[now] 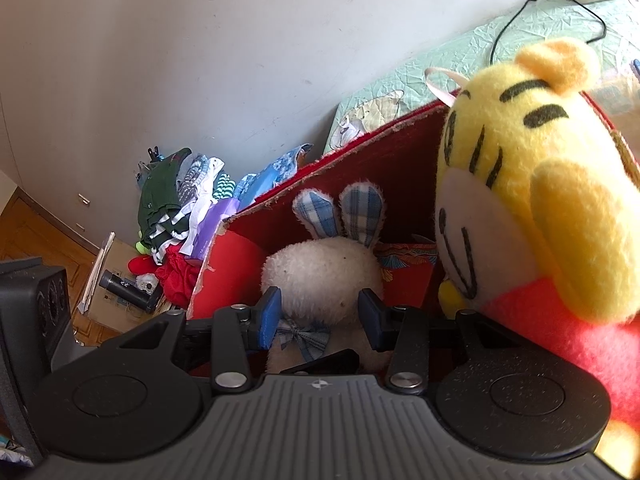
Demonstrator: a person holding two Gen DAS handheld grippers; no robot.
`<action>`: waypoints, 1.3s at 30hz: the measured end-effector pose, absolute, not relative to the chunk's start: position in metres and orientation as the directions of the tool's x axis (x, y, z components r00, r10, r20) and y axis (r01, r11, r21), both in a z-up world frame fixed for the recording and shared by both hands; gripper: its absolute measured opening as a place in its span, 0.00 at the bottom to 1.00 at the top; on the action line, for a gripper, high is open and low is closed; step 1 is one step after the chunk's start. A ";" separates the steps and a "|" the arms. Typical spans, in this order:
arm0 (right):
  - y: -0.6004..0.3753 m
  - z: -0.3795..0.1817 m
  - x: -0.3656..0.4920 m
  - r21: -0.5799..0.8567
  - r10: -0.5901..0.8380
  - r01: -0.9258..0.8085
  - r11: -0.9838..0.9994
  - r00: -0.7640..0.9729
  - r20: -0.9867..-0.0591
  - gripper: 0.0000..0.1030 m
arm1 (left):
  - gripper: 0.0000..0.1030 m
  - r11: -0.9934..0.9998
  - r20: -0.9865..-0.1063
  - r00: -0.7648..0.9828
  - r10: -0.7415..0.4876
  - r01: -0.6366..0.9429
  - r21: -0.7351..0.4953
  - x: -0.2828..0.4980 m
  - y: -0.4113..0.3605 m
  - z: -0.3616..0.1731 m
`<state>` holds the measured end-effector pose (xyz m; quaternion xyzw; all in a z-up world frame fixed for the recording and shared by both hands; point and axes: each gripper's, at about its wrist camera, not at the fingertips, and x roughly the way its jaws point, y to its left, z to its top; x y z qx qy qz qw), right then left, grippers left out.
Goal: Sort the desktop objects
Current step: 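Lower the bunny into the red box and open the right gripper, then withdraw the right gripper from the box toward the green plush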
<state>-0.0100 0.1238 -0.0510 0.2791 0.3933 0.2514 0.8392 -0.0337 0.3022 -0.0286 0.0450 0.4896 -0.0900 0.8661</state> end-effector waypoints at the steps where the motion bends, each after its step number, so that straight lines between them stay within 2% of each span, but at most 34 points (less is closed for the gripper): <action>1: 0.123 -0.050 -0.011 0.663 0.639 -0.204 0.720 0.568 -0.519 0.45 | 0.69 0.980 -0.855 0.506 -0.111 0.200 -0.009 -0.035 0.303 -0.028; 14: 0.106 -0.042 -0.028 0.676 0.639 -0.218 0.704 0.610 -0.469 0.44 | 0.64 0.983 -0.857 0.508 -0.093 0.183 0.002 -0.039 0.303 -0.027; 20: 0.098 -0.039 -0.038 0.671 0.623 -0.215 0.709 0.637 -0.454 0.37 | 0.63 0.984 -0.849 0.522 -0.076 0.179 0.022 -0.046 0.299 -0.021; 33: 0.089 -0.033 -0.059 0.669 0.603 -0.231 0.706 0.692 -0.397 0.38 | 0.66 0.991 -0.842 0.538 -0.041 0.129 0.034 -0.064 0.296 -0.012; 39: 0.081 -0.031 -0.072 0.670 0.593 -0.234 0.705 0.713 -0.374 0.38 | 0.70 0.994 -0.842 0.539 -0.027 0.107 0.036 -0.069 0.295 -0.012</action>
